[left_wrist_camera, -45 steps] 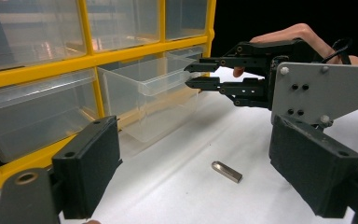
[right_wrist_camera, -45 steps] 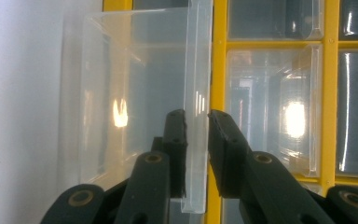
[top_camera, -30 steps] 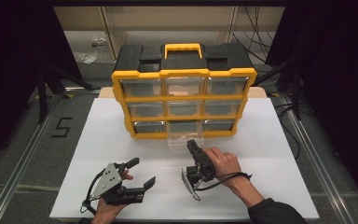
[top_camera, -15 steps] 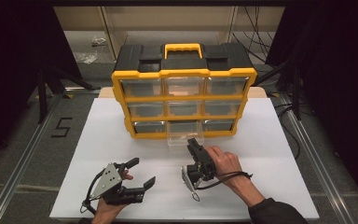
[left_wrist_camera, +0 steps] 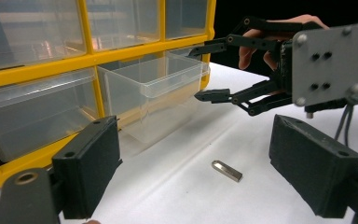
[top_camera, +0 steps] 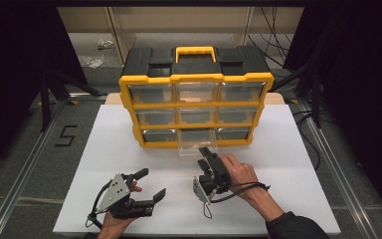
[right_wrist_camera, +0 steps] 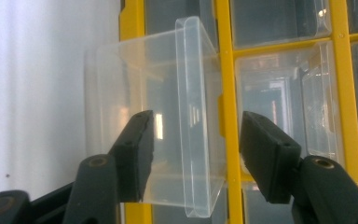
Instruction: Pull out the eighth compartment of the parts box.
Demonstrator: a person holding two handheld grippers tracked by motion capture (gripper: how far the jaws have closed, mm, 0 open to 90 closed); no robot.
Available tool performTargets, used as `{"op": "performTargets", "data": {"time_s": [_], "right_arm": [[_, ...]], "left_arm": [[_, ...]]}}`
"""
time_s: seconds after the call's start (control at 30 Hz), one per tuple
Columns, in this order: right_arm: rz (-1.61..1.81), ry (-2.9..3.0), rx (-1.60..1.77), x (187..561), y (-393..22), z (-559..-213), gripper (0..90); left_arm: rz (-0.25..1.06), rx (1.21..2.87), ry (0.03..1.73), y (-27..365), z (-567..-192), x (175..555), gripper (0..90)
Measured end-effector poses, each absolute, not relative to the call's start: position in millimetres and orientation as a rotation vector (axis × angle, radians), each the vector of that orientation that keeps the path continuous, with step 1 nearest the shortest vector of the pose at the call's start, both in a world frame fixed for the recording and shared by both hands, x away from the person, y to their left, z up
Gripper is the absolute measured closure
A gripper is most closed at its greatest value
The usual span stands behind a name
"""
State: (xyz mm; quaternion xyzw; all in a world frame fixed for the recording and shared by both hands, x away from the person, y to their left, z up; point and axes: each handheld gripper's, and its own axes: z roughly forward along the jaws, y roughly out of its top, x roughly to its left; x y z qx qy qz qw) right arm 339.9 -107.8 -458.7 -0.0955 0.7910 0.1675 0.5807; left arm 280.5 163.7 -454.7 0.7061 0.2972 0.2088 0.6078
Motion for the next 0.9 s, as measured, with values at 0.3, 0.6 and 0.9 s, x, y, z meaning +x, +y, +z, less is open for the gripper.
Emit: {"op": "performTargets", "data": {"time_s": [0.3,0.6,0.9], "right_arm": [[0.454,1.909,-0.228,336,-106,-451,42.4],[0.554,1.971,-0.143,334,-105,-439,40.5],[0.7,2.04,-0.011,334,-106,-429,38.4]], "left_arm": [[0.482,1.633,0.687,164,-455,280,15.9],[0.483,1.635,0.687,164,-455,280,15.9],[0.484,1.635,0.687,164,-455,280,15.9]]}}
